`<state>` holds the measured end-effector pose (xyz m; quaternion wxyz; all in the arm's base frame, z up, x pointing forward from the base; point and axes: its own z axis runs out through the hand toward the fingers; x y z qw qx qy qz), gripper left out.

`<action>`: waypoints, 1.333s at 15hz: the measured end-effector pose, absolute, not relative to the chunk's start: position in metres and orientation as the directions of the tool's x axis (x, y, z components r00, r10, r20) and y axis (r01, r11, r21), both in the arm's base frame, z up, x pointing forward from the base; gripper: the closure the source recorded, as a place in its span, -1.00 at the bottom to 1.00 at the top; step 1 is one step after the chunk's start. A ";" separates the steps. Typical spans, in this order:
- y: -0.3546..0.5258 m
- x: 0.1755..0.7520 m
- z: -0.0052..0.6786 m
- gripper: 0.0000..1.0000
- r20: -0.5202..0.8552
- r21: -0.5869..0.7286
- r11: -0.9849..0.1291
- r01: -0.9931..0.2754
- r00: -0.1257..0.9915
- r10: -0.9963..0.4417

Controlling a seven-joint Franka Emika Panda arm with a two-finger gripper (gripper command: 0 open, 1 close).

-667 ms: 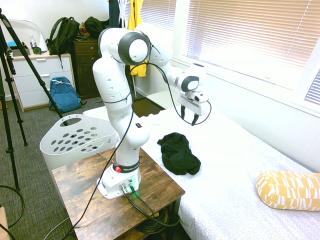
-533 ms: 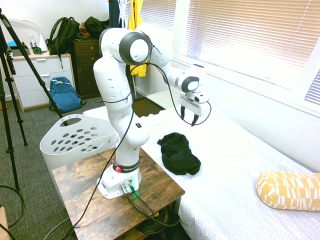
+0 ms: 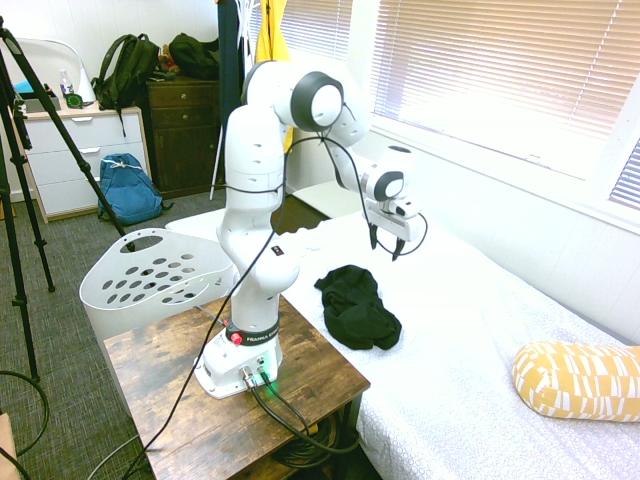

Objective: Put my clothes in the laundry bag

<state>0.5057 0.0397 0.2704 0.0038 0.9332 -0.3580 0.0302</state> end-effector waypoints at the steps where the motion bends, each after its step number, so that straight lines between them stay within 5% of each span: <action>1: 0.041 0.515 0.246 -1.00 0.044 -0.009 -0.742 -0.670 0.741 -0.670; 7: 0.048 0.521 0.134 -1.00 -0.067 0.014 -0.720 -0.694 0.718 -0.693; 15: 0.045 0.458 0.038 -1.00 -0.151 0.044 -0.779 -0.626 0.766 -0.624; 16: 0.048 0.449 0.025 1.00 -0.160 0.052 -0.794 -0.606 0.779 -0.606; 20: 0.062 0.427 -0.009 1.00 -0.137 0.091 -0.841 -0.533 0.830 -0.541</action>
